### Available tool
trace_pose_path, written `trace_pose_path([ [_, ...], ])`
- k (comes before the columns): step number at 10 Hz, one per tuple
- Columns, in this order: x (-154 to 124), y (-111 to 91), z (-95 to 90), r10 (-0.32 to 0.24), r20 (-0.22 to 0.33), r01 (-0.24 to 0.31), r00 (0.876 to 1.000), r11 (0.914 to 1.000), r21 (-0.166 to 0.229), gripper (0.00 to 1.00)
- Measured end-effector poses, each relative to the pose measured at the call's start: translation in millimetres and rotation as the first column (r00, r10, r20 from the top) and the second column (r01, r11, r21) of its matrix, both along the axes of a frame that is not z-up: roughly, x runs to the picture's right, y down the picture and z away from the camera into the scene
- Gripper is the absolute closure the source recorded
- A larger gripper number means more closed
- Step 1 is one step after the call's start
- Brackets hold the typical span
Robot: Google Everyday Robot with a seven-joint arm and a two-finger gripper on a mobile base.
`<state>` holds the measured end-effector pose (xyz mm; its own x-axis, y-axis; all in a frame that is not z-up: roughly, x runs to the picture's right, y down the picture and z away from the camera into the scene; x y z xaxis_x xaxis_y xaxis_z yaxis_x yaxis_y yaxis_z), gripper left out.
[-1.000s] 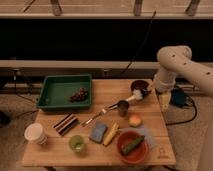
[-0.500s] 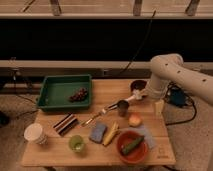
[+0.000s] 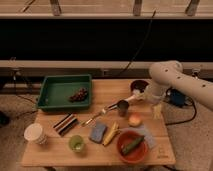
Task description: Place apple in plastic cup
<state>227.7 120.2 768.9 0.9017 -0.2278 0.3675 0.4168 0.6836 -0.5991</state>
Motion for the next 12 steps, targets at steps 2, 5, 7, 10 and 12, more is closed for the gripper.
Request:
trace_pose_path([
  [2,0.5,2.6,8.9,0.016,-0.010,-0.016,1.000,0.9997,-0.016,0.20],
  [5,-6.2,7.9,24.1,0.029,-0.022,-0.029,0.999,0.9986,-0.044,0.20],
  [7,-9.6,14.6,32.5,0.034,-0.030,-0.036,0.999,0.9973,-0.063,0.20],
  [10,-12.5,22.2,43.4,0.041,-0.041,-0.044,0.998,0.9952,-0.088,0.20],
  [12,-12.7,25.2,51.6,0.044,-0.055,-0.050,0.998,0.9934,-0.104,0.20],
])
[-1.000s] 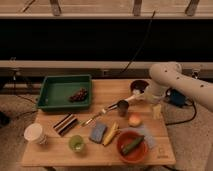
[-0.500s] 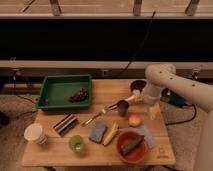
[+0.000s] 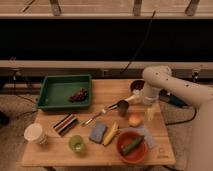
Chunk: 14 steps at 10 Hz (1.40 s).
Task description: Place apple in plastic cup
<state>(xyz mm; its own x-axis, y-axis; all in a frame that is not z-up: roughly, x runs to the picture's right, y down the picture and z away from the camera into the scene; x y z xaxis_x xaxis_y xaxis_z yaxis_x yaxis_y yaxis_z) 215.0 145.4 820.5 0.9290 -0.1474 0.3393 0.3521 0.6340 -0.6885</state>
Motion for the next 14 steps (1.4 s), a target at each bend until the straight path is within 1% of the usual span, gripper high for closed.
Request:
trace_pose_path([
  [3,-2.1,3.1,10.9,0.014,-0.017,-0.014,1.000,0.9998,-0.017,0.20],
  [8,-13.3,13.7,22.6,0.023,-0.031,-0.024,0.999,0.9991,-0.035,0.20],
  [14,-26.6,25.1,27.4,0.043,-0.046,-0.045,0.998,0.9978,-0.049,0.20],
])
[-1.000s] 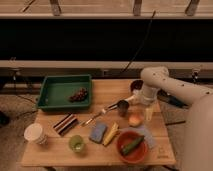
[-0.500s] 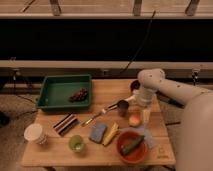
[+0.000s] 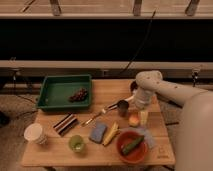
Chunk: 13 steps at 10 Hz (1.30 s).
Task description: Place apple in plastic cup
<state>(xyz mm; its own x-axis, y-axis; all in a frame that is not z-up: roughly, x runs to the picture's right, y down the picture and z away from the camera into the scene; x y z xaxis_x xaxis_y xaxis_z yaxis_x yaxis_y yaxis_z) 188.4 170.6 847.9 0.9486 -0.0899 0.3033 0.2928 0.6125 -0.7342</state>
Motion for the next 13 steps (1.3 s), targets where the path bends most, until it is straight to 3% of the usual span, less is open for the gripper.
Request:
trace_pose_path([
  [7,-14.5,11.2,-4.5,-0.004,0.014,0.004,1.000,0.9999,-0.016,0.20],
  [11,-16.4,13.3,4.5,-0.014,0.015,0.014,1.000,0.9999,-0.006,0.20],
  [12,-15.9,13.8,5.6,-0.015,0.015,0.015,1.000,0.9999,-0.005,0.22],
  [13,-15.1,14.4,6.6,-0.015,0.015,0.015,1.000,0.9999,-0.003,0.30],
])
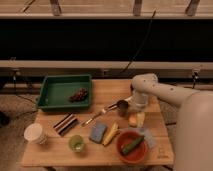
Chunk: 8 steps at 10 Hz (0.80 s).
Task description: Place apple in plastic cup
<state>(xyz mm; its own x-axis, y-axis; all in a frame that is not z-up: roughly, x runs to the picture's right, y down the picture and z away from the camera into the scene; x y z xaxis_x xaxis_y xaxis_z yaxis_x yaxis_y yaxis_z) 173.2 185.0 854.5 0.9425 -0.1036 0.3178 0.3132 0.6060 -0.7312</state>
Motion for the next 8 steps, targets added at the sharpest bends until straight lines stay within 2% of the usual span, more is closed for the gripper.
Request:
trace_pose_path([
  [2,2.0,0.5,0.6,0.003,-0.001,-0.003,1.000,1.0000,0.007,0.48],
  [6,7.4,-5.8,-2.6,0.026,-0.007,-0.026,1.000,0.9993,0.029,0.91],
  [7,9.8,-9.2,-4.9,0.034,-0.010,-0.034,0.999,0.9989,0.033,0.98],
  [8,11.5,-16.1,-8.6,0.041,-0.010,-0.041,0.999,0.9983,0.043,1.00],
])
